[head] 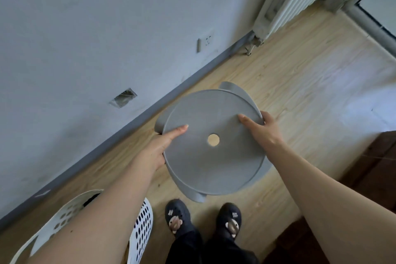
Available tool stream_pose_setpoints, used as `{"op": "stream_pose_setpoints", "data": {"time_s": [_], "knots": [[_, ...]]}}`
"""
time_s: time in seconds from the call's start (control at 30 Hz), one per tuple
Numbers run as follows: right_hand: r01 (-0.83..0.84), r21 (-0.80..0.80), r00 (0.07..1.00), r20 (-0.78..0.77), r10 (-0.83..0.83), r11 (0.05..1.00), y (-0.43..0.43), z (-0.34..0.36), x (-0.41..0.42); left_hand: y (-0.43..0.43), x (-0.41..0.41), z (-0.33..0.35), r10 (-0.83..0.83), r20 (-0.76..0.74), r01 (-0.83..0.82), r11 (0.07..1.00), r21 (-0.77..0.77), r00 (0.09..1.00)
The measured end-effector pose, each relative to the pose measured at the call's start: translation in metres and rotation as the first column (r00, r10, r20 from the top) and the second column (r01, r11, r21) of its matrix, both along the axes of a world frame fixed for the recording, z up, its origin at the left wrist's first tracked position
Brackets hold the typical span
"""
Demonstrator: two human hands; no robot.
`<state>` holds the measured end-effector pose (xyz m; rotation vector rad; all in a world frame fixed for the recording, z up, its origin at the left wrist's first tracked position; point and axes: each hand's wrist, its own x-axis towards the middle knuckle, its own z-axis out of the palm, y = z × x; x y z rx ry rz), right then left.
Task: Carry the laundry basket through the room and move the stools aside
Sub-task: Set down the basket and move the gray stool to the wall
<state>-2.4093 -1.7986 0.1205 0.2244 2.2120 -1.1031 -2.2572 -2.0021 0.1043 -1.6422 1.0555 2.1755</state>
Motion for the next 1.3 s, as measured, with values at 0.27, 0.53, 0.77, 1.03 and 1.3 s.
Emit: {"op": "stream_pose_setpoints", "data": {"time_s": [0.27, 0.53, 0.77, 1.03, 1.3], "knots": [[-0.134, 0.011, 0.988, -0.072, 0.134, 0.991, -0.059, -0.012, -0.087, -0.037, -0.062, -0.012, 0.053, -0.008, -0.053, 0.997, 0.049, 0.999], [-0.238, -0.002, 0.971, -0.027, 0.238, 0.971, -0.099, -0.049, -0.151, -0.063, -0.112, -0.041, 0.130, 0.045, -0.130, 0.991, 0.008, 0.991], [-0.298, 0.009, 0.955, 0.018, 0.298, 0.955, -0.120, -0.081, -0.188, -0.075, -0.146, -0.060, 0.203, 0.118, -0.202, 0.979, -0.019, 0.972], [-0.320, 0.027, 0.947, 0.049, 0.319, 0.947, -0.124, -0.102, -0.198, -0.081, -0.157, -0.072, 0.226, 0.147, -0.216, 0.973, -0.083, 0.963], [-0.347, 0.067, 0.938, 0.037, 0.346, 0.935, -0.127, -0.094, -0.195, -0.077, -0.159, -0.070, 0.232, 0.179, -0.200, 0.963, -0.179, 0.956]]}}
